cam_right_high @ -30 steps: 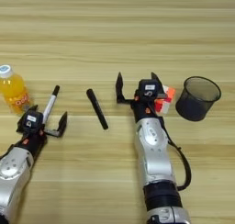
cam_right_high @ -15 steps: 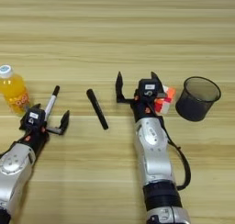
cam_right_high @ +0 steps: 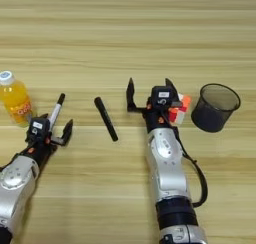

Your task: Move the objects on the table

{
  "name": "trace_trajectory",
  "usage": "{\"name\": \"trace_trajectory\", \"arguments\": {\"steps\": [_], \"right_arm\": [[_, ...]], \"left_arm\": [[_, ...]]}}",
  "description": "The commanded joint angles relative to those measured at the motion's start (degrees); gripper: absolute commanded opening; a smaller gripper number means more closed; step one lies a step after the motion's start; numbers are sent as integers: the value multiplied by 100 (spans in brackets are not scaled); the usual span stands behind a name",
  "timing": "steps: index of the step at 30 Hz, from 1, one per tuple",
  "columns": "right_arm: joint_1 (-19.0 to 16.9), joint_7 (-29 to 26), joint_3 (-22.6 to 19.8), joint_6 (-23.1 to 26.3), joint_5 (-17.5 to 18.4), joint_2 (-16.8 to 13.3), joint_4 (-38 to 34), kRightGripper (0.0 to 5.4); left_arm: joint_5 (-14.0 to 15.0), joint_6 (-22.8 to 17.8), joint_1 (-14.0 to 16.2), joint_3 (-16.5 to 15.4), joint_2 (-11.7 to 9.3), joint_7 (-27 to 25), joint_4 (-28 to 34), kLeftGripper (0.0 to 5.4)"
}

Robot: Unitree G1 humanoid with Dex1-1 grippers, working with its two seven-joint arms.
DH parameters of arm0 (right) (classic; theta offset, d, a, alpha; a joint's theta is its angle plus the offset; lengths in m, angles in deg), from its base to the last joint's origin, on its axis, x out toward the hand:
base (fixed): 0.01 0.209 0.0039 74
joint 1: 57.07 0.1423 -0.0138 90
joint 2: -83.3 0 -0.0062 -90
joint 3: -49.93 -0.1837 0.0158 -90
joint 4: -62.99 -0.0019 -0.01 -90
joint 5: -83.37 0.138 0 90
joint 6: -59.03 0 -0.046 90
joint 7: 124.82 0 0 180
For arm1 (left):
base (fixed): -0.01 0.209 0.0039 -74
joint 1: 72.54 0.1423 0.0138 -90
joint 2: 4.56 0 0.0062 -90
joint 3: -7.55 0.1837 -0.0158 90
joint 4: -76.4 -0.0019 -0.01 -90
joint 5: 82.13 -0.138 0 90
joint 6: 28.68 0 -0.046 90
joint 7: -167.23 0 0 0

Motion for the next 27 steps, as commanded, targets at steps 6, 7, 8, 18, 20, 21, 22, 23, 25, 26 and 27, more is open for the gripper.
{"name": "trace_trajectory", "arguments": {"steps": [6, 7, 8, 18, 20, 21, 22, 23, 25, 26, 27], "right_arm": [[69, 12, 11, 43, 33, -5, -4, 540], [70, 13, 11, 44, 32, -5, -3, 540], [71, 14, 13, 45, 30, -4, 0, 540], [68, 28, 25, 36, 23, 12, 2, 540], [65, 32, 26, 36, 23, 13, -2, 540], [64, 33, 26, 35, 24, 14, -2, 540], [64, 35, 27, 35, 24, 15, -2, 540], [64, 35, 27, 35, 25, 15, -2, 540], [64, 34, 27, 35, 27, 15, -3, 540], [63, 33, 26, 35, 28, 15, -4, 540], [63, 33, 26, 33, 29, 15, -2, 540]], "left_arm": [[40, -488, 281, 42, 56, -42, -378, 311], [35, -489, 281, 44, 59, -36, -370, 306], [31, -490, 279, 47, 62, -31, -364, 295], [-3, -489, 300, 121, 119, -31, -252, 203], [5, -496, 305, 122, 119, -31, -241, 185], [9, -498, 307, 122, 119, -33, -236, 175], [12, -501, 308, 123, 118, -36, -232, 167], [13, -503, 309, 124, 118, -39, -229, 157], [17, -510, 311, 129, 117, -48, -220, 142], [18, -513, 313, 131, 118, -51, -216, 129], [20, -515, 314, 133, 119, -53, -215, 123]]}}
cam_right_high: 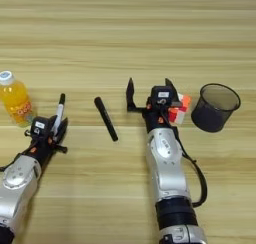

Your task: Move the objects on the table

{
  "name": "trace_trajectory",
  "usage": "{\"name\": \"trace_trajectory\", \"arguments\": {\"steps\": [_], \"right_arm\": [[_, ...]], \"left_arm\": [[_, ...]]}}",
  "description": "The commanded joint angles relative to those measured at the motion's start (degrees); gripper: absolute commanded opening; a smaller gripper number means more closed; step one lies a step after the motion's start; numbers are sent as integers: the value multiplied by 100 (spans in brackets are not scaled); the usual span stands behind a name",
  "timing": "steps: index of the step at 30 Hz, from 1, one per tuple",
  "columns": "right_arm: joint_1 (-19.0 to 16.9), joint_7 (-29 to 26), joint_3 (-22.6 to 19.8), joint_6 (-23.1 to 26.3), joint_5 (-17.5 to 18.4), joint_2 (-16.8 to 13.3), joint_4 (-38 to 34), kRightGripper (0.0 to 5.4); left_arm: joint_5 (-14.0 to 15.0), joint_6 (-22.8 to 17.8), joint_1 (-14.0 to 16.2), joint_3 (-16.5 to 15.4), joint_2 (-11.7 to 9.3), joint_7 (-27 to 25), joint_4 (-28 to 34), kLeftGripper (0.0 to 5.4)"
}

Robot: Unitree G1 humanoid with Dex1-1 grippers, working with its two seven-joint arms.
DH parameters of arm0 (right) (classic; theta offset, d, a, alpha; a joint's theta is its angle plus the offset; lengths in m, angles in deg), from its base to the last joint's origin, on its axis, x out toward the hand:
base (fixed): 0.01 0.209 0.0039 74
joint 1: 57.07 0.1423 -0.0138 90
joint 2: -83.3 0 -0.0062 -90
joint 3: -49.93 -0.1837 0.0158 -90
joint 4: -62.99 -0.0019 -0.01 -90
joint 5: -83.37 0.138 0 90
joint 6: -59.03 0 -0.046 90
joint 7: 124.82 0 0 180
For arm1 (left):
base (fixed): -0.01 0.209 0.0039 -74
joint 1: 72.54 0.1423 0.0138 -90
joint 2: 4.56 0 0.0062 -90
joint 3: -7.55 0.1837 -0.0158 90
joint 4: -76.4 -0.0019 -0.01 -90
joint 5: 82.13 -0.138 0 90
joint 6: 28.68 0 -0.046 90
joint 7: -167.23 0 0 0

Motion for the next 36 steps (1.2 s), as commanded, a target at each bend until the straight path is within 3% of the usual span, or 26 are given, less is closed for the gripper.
{"name": "trace_trajectory", "arguments": {"steps": [1, 8, 19, 29, 33, 36], "right_arm": [[61, 23, 7, 33, 30, 11, -2, 540], [67, 18, -5, 21, 39, 3, 14, 540], [60, 13, -9, 27, 45, -4, -10, 540], [52, 24, 3, 21, 39, 18, -3, 540], [48, 26, 3, 11, 36, 22, 10, 540], [43, 31, 5, 11, 27, 21, 4, 540]], "left_arm": [[26, -431, 307, 90, 64, -57, -278, 114], [26, -436, 306, 102, 86, -44, -272, 54], [-25, -441, 292, 161, 171, -9, -293, 52], [-135, -547, 347, 783, 691, 84, -417, 51], [-113, -550, 312, 994, 752, 151, -542, 51], [-4, -527, 211, 932, 660, 200, -636, 51]]}}
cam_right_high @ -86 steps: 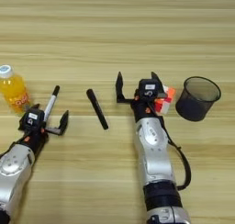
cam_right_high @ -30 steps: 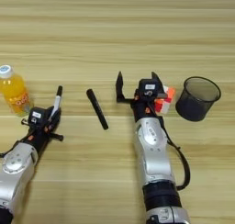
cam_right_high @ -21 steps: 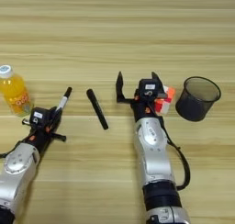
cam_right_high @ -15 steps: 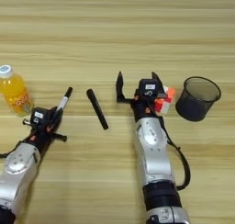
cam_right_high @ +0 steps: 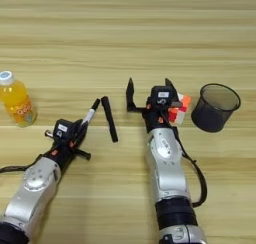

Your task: Move the objects on the table

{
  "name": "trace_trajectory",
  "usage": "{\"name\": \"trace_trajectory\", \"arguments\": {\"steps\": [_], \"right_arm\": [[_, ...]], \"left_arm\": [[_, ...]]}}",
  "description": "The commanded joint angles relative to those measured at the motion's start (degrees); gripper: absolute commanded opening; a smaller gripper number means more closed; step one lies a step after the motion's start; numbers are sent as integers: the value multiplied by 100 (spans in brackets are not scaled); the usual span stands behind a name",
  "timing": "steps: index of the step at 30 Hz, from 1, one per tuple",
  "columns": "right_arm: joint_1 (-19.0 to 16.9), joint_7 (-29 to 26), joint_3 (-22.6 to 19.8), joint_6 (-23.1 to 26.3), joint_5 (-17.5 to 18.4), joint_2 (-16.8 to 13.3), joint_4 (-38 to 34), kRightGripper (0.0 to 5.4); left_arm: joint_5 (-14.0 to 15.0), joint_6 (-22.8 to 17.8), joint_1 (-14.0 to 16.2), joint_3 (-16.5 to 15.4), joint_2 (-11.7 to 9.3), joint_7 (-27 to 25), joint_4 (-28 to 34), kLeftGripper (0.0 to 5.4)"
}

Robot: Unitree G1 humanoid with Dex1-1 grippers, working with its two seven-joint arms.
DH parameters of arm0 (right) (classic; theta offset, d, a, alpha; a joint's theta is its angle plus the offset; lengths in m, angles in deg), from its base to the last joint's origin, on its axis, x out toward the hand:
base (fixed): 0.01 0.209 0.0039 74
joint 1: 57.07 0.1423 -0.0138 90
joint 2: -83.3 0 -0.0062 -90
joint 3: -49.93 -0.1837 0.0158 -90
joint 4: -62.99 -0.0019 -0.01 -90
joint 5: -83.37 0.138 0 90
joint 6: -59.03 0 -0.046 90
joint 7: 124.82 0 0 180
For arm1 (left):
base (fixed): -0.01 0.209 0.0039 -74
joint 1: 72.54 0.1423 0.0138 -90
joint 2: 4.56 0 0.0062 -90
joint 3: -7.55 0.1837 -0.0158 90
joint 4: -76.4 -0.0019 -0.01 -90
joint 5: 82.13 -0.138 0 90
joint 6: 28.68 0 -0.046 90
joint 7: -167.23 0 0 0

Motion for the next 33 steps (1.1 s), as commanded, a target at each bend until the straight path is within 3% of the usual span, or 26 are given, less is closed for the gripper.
{"name": "trace_trajectory", "arguments": {"steps": [1, 3, 5, 17, 25, 27, 33], "right_arm": [[40, 28, 10, 12, 19, 10, 3, 540], [31, 18, 27, 13, 5, 7, 0, 540], [23, 9, 47, 17, -6, 10, -4, 540], [-22, -18, 74, 41, -10, -35, -10, 540], [-261, -91, 345, 235, -231, -88, -290, 540], [-336, -96, 399, 300, -263, -103, -404, 540], [-557, -164, 502, 460, -293, -135, -640, 540]], "left_arm": [[53, -467, 227, 11, 313, 81, -557, 51], [84, -470, 204, -37, 265, 100, -525, 51], [81, -462, 207, -46, 240, 123, -489, 91], [-4, -177, 204, -12, 170, 214, -244, 202], [75, -53, 147, -92, 91, 101, -50, 287], [147, 61, 160, -135, 41, -1, 116, 306], [503, 910, 190, -395, -98, -488, 495, 366]]}}
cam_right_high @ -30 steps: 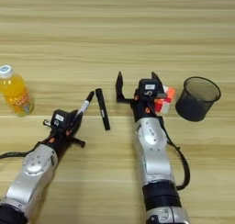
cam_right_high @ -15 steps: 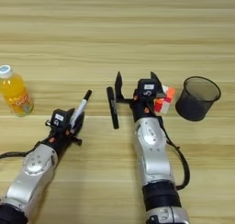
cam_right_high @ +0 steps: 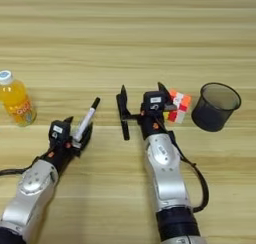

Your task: Move the objects on the table

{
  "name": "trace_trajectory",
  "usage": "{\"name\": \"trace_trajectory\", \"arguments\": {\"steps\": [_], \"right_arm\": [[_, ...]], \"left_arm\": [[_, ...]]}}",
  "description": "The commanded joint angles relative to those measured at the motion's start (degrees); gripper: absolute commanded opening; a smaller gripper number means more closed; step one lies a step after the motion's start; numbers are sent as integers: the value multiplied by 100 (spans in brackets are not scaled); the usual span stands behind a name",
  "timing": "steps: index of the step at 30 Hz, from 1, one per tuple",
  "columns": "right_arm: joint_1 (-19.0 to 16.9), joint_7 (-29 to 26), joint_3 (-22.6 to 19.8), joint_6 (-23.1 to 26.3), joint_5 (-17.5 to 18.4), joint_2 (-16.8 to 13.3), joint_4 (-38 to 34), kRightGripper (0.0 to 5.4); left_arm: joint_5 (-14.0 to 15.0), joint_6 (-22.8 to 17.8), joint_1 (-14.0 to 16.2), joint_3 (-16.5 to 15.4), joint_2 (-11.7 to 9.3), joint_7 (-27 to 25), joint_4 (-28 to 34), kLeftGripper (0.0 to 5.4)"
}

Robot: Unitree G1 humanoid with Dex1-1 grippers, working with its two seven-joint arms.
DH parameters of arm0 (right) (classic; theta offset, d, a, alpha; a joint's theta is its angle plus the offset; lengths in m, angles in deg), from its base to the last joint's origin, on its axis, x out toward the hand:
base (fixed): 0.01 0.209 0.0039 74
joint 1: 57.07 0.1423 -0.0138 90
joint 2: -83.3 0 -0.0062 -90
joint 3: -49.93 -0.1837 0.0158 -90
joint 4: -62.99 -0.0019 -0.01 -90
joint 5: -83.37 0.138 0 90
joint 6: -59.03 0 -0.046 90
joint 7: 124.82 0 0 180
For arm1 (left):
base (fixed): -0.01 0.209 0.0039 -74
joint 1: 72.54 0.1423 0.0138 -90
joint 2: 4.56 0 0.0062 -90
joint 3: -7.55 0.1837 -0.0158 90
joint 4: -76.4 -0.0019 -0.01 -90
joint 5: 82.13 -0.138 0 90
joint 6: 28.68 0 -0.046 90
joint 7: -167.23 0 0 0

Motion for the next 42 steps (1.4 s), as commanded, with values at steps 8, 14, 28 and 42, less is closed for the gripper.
{"name": "trace_trajectory", "arguments": {"steps": [8, 14, 28, 42], "right_arm": [[-382, -241, 184, 406, 92, -57, -305, 540], [-673, -361, 383, 541, 39, -37, -442, 540], [-941, -400, 444, 722, 57, -126, -597, 540], [-1083, -504, 492, 944, 102, -123, -440, 540]], "left_arm": [[818, 708, -2, -453, -61, -768, 348, 447], [697, 915, -187, -872, -132, -440, -27, 513], [352, 1109, -172, -950, -69, -125, -322, 536], [260, 1106, -81, -868, 3, -36, -276, 536]]}}
